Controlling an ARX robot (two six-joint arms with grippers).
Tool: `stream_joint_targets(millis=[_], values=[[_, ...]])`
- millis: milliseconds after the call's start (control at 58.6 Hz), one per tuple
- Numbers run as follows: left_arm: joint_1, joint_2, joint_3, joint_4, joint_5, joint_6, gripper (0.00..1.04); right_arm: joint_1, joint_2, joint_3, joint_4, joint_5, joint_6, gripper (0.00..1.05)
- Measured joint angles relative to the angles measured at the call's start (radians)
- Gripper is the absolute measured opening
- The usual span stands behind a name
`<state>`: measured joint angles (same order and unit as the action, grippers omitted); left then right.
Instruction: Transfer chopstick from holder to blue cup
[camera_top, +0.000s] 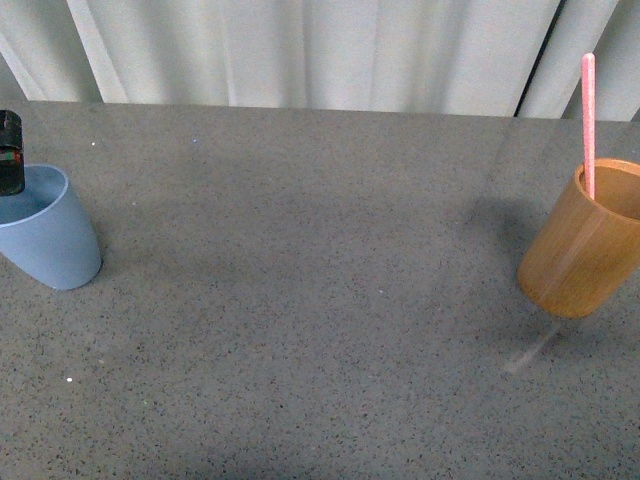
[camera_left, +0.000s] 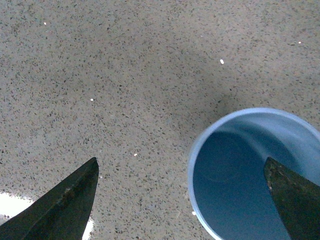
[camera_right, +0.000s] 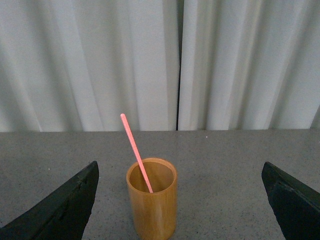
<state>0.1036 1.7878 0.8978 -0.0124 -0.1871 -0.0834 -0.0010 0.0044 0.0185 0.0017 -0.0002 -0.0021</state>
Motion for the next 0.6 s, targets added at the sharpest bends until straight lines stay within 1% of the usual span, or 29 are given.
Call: stream_joint_targets(millis=[273,342,410,478,598], values=[[0.007,0.079,0.034,-0.027,-0.005,-0.012,0.98,0.0,0.0,0.0,0.0,0.0,0.0,0.95],[0.001,0.097,0.041,-0.032,-0.015,-0.012,0.88,0.0,0.0,0.0,0.0,0.0,0.0,0.95],[-0.006,0.113,0.057,-0.066,0.019,-0.014,0.78,0.0,0.0,0.0,0.0,0.0,0.0,0.95],[-0.013,0.122,0.07,-0.088,0.022,-0.017,0.69,0.0,0.0,0.0,0.0,0.0,0.0,0.95],[-0.037,0.13,0.121,-0.167,0.089,-0.016,0.42,0.0,0.0,0.0,0.0,0.0,0.0,0.95]])
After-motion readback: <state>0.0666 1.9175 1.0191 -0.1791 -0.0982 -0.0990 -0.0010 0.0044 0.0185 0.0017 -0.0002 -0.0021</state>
